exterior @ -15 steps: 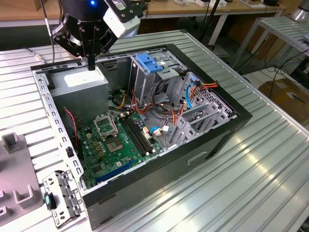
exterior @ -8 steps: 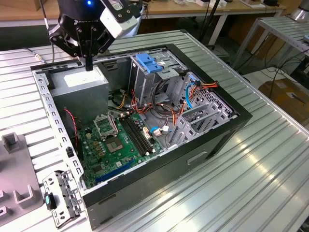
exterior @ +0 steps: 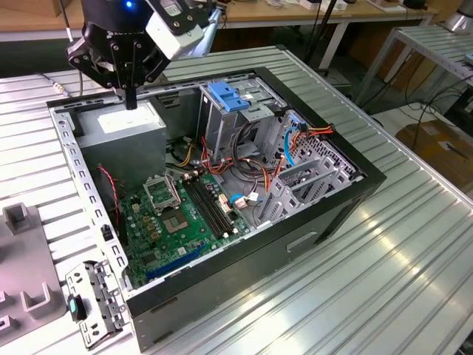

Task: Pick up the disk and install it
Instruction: 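Reach for the disk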

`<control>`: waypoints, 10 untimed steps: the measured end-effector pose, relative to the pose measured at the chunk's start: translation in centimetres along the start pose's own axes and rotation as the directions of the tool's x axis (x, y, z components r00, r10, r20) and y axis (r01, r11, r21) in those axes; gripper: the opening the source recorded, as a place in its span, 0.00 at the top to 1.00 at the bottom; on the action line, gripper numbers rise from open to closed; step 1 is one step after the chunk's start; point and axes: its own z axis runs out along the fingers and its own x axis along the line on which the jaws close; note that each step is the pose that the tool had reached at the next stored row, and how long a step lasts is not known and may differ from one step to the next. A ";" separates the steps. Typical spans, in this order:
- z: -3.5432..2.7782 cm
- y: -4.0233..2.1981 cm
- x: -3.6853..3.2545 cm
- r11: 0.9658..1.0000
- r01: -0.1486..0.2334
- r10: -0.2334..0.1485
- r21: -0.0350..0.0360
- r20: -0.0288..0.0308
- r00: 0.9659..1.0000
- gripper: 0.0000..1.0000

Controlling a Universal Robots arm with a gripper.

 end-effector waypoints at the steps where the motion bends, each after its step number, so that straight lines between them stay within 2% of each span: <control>1: -0.01 -0.01 0.07 1.000 0.000 0.000 0.000 0.000 1.000 0.89; 6: -0.01 -0.04 0.47 1.000 0.000 0.000 0.000 0.000 1.000 0.89; 10: -0.03 -0.08 1.04 1.000 0.000 0.000 0.000 0.000 1.000 0.89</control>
